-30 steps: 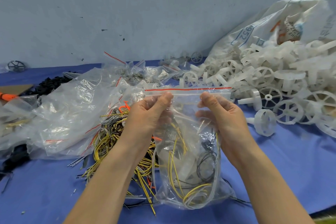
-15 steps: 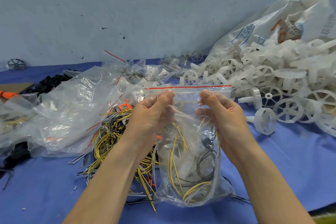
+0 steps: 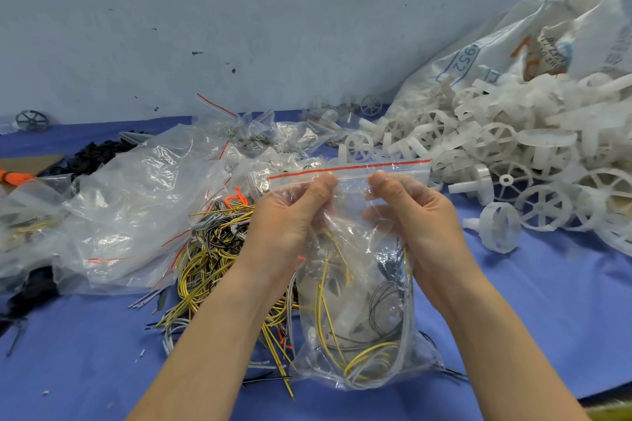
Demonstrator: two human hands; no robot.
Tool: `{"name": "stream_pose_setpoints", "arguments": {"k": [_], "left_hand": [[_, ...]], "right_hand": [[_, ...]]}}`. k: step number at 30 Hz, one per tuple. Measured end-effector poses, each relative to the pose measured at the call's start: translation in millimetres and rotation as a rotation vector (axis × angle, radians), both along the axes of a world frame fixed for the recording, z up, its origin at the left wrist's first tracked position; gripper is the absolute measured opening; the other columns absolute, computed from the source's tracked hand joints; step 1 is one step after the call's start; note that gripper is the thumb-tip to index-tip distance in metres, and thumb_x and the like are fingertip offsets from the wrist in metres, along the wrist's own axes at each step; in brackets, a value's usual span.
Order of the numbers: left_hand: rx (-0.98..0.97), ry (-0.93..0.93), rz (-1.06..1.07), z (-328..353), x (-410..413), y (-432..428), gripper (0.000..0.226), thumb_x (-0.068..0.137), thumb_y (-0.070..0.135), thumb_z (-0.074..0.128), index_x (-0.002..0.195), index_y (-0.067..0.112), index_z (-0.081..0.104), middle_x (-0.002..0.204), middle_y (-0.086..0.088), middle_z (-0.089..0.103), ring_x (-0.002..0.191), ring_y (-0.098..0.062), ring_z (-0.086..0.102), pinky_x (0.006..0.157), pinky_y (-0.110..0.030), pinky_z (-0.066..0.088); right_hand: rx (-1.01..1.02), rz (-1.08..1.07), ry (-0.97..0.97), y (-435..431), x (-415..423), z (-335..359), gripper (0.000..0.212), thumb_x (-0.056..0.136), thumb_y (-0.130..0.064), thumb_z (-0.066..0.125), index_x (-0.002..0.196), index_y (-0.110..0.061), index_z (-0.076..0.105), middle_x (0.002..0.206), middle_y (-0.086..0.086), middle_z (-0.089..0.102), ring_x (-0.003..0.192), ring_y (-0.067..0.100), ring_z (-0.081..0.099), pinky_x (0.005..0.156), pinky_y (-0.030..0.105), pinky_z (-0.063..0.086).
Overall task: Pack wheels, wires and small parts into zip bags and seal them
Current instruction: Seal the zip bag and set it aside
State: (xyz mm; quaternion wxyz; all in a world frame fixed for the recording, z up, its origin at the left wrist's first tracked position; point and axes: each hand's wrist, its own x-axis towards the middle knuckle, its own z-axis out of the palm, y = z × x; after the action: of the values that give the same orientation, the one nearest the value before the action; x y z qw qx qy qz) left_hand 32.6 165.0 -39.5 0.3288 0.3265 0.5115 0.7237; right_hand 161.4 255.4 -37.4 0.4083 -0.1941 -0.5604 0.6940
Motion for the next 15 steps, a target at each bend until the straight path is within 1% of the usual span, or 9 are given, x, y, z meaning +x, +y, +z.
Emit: {"name": "stream_pose_setpoints", "arguments": {"k": [3,6,9,10,11,13,15], "left_hand": [[0.013,-0.005,0.025,-1.9,0.4,1.7,0.025,0.085,0.032,0.073,0.072,0.01,0.066,0.073,-0.013,0.063,0.073,-0.03,0.059,0.075,-0.046,0.05],[0.014,0.002,-0.006,-4.0,0.8,3.4,0.024,0.082,0.036,0.076,0.074,0.014,0.07,0.075,-0.01,0.064,0.078,-0.03,0.06,0.079,-0.05,0.052],[0.013,0.063,-0.046,-5.0,1.6,4.1,0.023,0.083,0.039,0.075,0.073,0.019,0.074,0.071,0.0,0.067,0.067,-0.018,0.065,0.067,-0.034,0.053],[0.009,0.071,-0.054,-5.1,1.8,4.4,0.022,0.083,0.04,0.075,0.074,0.02,0.075,0.071,0.001,0.068,0.065,-0.017,0.065,0.065,-0.032,0.053],[0.006,0.076,-0.057,-5.7,1.7,4.8,0.022,0.083,0.041,0.076,0.077,0.019,0.076,0.073,0.0,0.069,0.067,-0.019,0.067,0.066,-0.034,0.054],[0.006,0.082,-0.059,-7.4,1.2,6.0,0.026,0.081,0.042,0.077,0.086,0.017,0.077,0.081,-0.007,0.072,0.076,-0.026,0.07,0.073,-0.039,0.057],[0.008,0.084,-0.063,-8.0,1.2,6.6,0.026,0.081,0.042,0.077,0.087,0.017,0.077,0.083,-0.008,0.073,0.078,-0.027,0.07,0.074,-0.04,0.057]], "right_hand": [[0.021,0.015,-0.029,-0.2,-0.8,0.4,0.016,0.075,-0.041,0.075,0.08,-0.027,0.079,0.087,-0.002,0.076,0.068,0.012,0.069,0.057,0.02,0.052],[0.026,0.027,-0.041,-0.6,-1.2,0.2,0.012,0.078,-0.036,0.075,0.079,-0.025,0.08,0.084,-0.004,0.075,0.066,0.009,0.066,0.059,0.017,0.051],[0.046,0.021,-0.047,-1.5,-1.3,-0.2,0.012,0.077,-0.037,0.075,0.079,-0.026,0.079,0.083,-0.005,0.074,0.065,0.009,0.063,0.059,0.018,0.051],[0.054,0.017,-0.048,-1.8,-1.1,-0.1,0.013,0.076,-0.039,0.075,0.079,-0.027,0.079,0.083,-0.006,0.074,0.065,0.009,0.062,0.06,0.019,0.051],[0.061,0.012,-0.048,-2.0,-1.1,0.0,0.013,0.076,-0.04,0.075,0.079,-0.027,0.079,0.084,-0.006,0.073,0.065,0.009,0.061,0.06,0.019,0.051],[0.066,0.003,-0.047,-2.3,-0.9,0.0,0.012,0.078,-0.039,0.074,0.079,-0.028,0.078,0.083,-0.005,0.073,0.064,0.01,0.059,0.06,0.019,0.051],[0.054,-0.002,-0.032,-3.1,-1.3,-0.1,0.01,0.078,-0.037,0.074,0.077,-0.028,0.078,0.08,-0.006,0.072,0.062,0.009,0.059,0.059,0.019,0.051]]}}
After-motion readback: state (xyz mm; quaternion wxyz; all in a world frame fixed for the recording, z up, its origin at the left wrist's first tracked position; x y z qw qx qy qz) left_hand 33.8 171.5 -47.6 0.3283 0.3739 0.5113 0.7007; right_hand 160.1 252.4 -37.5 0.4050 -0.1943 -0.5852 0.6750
